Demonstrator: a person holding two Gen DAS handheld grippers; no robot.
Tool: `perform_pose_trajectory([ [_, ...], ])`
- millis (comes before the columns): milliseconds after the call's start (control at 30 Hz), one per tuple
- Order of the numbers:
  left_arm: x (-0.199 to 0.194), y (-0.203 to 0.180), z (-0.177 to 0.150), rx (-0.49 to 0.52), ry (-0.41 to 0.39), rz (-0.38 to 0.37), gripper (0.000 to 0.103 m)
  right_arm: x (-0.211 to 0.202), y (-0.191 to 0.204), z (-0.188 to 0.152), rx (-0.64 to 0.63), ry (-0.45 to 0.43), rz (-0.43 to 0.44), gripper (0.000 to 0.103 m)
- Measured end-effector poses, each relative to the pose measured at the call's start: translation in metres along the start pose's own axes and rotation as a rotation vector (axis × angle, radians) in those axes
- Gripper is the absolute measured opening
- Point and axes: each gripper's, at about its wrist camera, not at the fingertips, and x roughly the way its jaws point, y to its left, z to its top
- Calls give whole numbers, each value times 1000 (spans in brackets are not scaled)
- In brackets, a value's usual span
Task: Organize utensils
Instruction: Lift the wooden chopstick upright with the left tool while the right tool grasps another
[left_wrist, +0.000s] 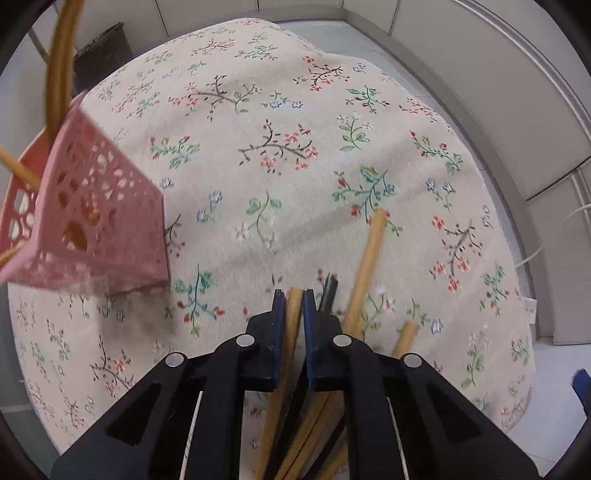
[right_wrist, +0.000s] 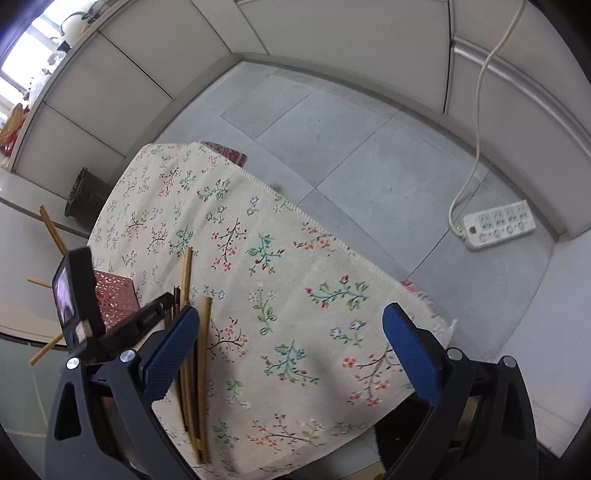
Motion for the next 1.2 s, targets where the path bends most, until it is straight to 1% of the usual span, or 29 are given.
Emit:
perform_pose_trajectory([
  [100, -20, 9, -19, 4, -33, -16, 8, 11, 13, -1, 5, 12, -3, 97],
  [233, -61, 16, -40, 7, -102, -44, 7, 28, 45, -7, -91, -4, -51, 97],
  [333, -93, 13, -49, 13, -162, -55, 7, 49, 68, -14, -167, 41, -71, 97],
  [400, -113, 12, -54, 13, -203, -59, 7, 60, 76, -18, -170, 67, -72, 97],
  [500, -140, 23, -64, 8, -272, -54, 7, 79, 92, -24, -175, 113, -67, 95],
  [567, -156, 28, -69, 5, -307, -62, 7, 89, 98, -28, -167, 136, -82, 85],
  [600, -164, 31, -72, 8, -321, -65, 7, 97, 100, -30, -163, 165, -97, 75],
  [667, -171, 38, -73, 5, -341, -67, 7, 112, 104, -34, -156, 222, -100, 64],
  [700, -176, 41, -75, 5, -343, -77, 7, 117, 105, -36, -153, 236, -108, 65],
  [733, -177, 43, -75, 5, -344, -85, 7, 116, 111, -37, -165, 202, -125, 63],
  [767, -181, 46, -76, -2, -352, -87, 7, 117, 116, -39, -178, 200, -117, 62],
  [800, -185, 49, -77, -7, -363, -83, 7, 119, 120, -41, -188, 199, -129, 60],
  [833, -188, 51, -80, -10, -372, -80, 7, 119, 125, -44, -202, 177, -150, 50],
  [867, -194, 55, -81, -14, -385, -79, 7, 120, 128, -46, -219, 160, -178, 46],
  [900, -199, 58, -83, -21, -395, -80, 7, 119, 131, -49, -232, 143, -204, 37],
  [933, -202, 61, -83, -23, -401, -82, 7, 119, 131, -50, -236, 135, -208, 26],
  [967, -204, 63, -84, -24, -405, -86, 7, 119, 131, -50, -235, 130, -208, 22],
  [1000, -207, 65, -85, -26, -410, -89, 7, 118, 130, -50, -229, 131, -195, 9],
  [1033, -209, 68, -85, -31, -422, -92, 7, 118, 127, -50, -207, 146, -158, 8],
  [1067, -212, 69, -85, -34, -428, -95, 7, 116, 124, -50, -192, 147, -141, 7],
  [1200, -220, 70, -87, -37, -457, -88, 7, 98, 118, -53, -175, 106, -100, 7],
])
